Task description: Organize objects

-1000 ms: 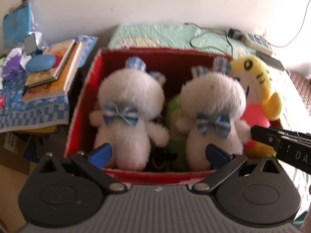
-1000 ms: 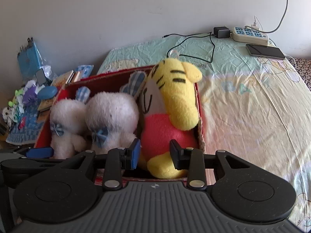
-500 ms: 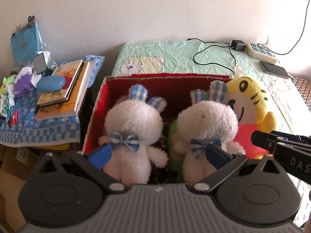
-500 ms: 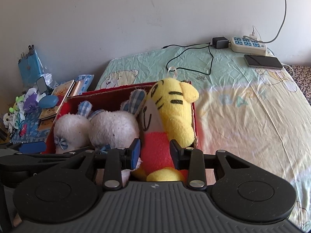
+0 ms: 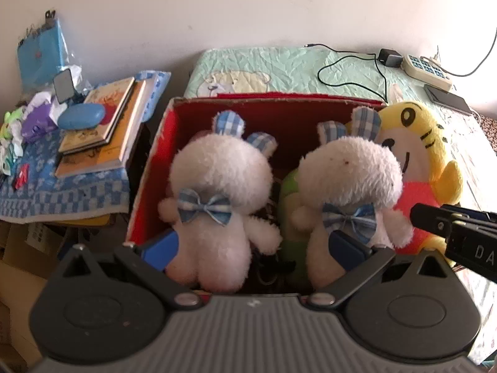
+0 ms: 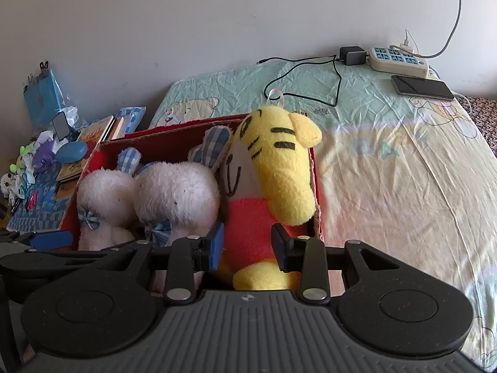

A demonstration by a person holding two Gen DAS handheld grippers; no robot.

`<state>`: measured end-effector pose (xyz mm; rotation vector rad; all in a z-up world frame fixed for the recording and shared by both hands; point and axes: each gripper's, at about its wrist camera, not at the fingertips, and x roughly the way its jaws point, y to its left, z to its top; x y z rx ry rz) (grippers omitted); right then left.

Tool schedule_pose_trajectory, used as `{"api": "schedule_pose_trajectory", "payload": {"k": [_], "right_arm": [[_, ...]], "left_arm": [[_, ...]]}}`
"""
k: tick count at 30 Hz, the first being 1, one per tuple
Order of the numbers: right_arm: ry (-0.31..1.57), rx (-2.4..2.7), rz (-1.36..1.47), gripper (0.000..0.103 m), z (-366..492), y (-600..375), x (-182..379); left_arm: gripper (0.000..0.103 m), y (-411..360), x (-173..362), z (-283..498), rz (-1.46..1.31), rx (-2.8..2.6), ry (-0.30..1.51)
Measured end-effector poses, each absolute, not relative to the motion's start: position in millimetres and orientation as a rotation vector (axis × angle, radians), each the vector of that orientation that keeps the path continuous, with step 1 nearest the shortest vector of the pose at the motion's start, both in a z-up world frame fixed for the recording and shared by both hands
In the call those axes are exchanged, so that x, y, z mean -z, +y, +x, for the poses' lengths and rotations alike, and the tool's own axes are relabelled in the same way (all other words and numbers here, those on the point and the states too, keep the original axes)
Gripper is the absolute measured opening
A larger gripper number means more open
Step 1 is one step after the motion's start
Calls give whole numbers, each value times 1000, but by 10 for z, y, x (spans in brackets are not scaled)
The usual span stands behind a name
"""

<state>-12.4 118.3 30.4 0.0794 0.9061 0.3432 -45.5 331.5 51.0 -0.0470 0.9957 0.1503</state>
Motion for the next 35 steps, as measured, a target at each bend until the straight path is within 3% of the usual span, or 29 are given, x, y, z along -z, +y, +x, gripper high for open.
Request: {"api": "schedule_pose_trajectory", "payload": {"k": [26,35], "right_arm": [[918,-340,69,41,-87,1222,-260],[914,-338,78,41,-98,1229,-261]], "left_arm": [[103,3341,-413,-392,-36,-154,1011],[95,3315,-465,-426,-23,-164,962]]}}
